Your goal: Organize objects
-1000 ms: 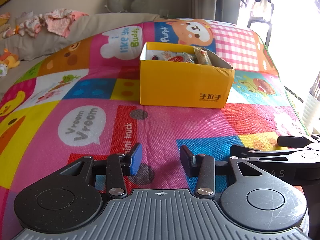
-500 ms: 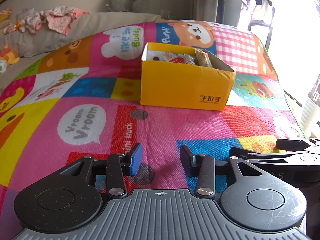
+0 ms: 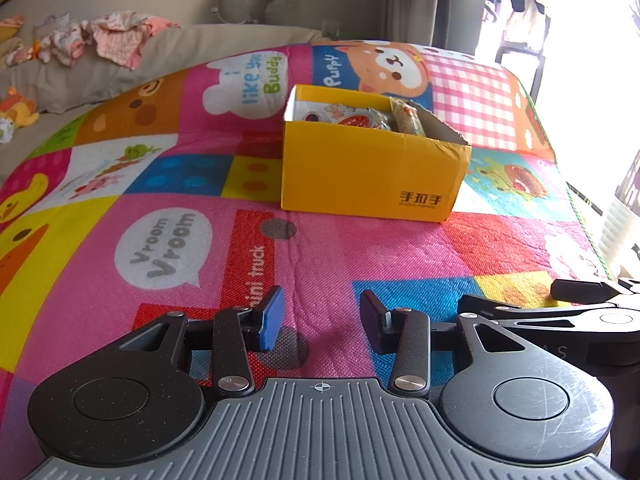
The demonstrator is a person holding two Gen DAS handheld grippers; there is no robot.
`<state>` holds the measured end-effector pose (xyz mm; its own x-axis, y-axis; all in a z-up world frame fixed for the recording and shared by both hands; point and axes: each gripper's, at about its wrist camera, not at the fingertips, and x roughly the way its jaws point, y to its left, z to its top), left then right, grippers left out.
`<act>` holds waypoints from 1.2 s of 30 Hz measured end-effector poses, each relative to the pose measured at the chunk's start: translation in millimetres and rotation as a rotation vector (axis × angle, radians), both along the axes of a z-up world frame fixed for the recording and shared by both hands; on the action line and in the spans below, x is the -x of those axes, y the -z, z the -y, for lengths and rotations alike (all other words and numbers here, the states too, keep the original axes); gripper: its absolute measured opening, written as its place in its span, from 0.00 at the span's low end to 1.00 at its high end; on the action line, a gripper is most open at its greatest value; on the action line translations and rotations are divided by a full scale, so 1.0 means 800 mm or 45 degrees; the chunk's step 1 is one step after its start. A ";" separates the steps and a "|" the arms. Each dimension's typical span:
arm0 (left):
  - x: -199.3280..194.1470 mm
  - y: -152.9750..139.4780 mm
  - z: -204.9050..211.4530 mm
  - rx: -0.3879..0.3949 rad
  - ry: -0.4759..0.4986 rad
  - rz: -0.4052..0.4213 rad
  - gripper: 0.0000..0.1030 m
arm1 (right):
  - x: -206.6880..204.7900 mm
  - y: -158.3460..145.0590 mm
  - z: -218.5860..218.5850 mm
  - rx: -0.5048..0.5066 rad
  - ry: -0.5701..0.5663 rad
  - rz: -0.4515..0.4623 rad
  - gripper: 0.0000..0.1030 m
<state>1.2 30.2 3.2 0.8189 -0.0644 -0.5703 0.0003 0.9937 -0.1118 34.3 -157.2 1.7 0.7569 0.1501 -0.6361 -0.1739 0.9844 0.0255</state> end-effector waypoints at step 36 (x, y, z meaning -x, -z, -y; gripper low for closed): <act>-0.001 -0.001 0.013 -0.072 0.001 -0.009 0.44 | 0.000 0.000 -0.001 0.005 0.000 0.000 1.00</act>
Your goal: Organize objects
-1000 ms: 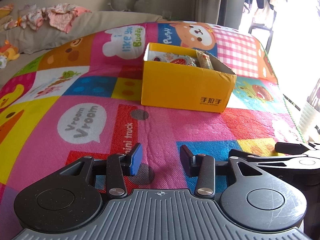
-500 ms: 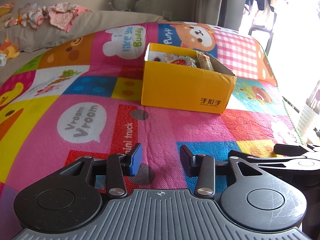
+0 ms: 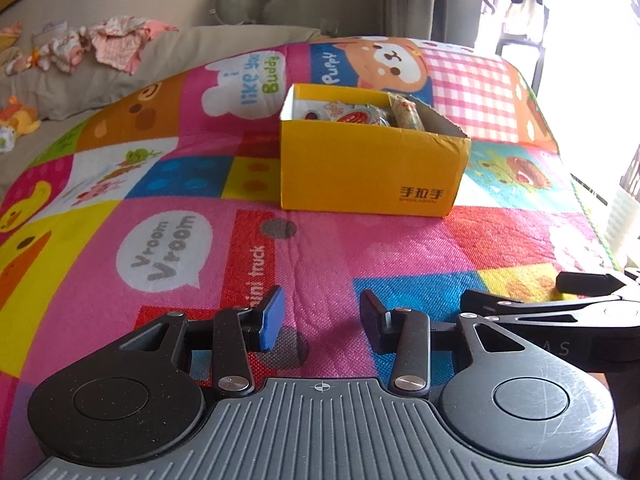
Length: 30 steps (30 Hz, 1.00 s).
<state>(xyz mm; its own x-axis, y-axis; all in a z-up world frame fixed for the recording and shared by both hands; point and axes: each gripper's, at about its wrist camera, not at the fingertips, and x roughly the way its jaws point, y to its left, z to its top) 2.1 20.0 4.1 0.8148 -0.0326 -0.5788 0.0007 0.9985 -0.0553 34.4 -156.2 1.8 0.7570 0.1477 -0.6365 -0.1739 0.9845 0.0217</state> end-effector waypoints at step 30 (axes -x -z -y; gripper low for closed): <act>0.000 0.000 0.003 -0.035 0.004 -0.003 0.45 | 0.000 0.000 0.000 0.000 0.000 0.000 1.00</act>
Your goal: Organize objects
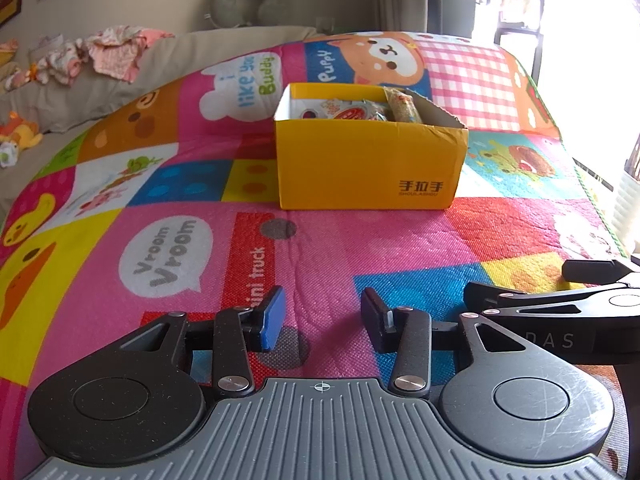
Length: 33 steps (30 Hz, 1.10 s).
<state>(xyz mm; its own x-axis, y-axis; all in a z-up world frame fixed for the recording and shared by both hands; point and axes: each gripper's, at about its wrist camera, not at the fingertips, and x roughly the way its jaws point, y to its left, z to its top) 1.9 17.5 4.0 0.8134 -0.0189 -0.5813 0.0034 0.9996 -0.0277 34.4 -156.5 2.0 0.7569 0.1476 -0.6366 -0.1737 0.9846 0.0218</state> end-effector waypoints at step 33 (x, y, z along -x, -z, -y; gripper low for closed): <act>0.000 0.000 -0.002 0.012 0.002 0.001 0.45 | 0.000 0.000 0.000 0.000 0.000 0.000 1.00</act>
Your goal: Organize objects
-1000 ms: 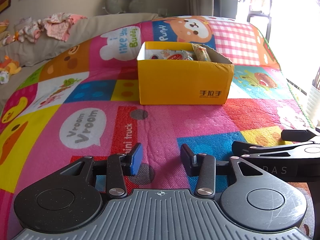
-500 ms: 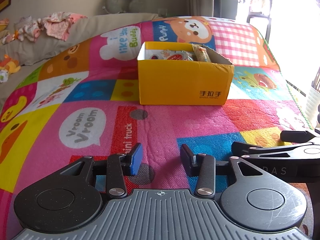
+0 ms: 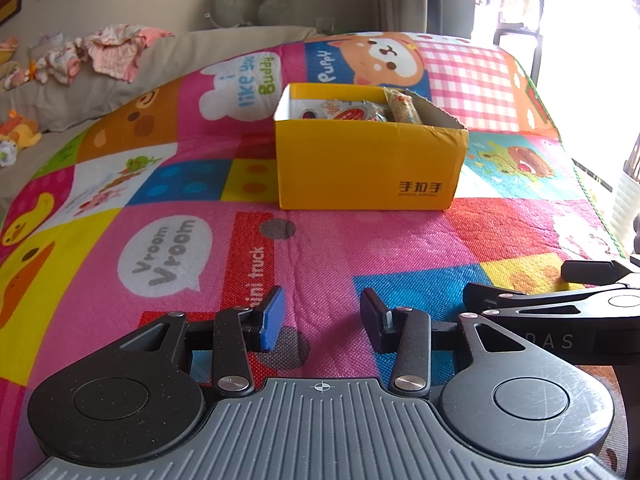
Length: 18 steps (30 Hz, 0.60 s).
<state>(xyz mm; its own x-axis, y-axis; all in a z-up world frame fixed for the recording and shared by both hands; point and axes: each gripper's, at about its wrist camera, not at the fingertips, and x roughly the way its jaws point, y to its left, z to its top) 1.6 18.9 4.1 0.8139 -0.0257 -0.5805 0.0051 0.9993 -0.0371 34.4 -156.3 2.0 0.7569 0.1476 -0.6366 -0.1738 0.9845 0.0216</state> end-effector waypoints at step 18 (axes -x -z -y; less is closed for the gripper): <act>0.000 -0.001 0.000 -0.007 0.003 0.001 0.45 | 0.000 0.000 0.000 0.000 0.000 0.000 1.00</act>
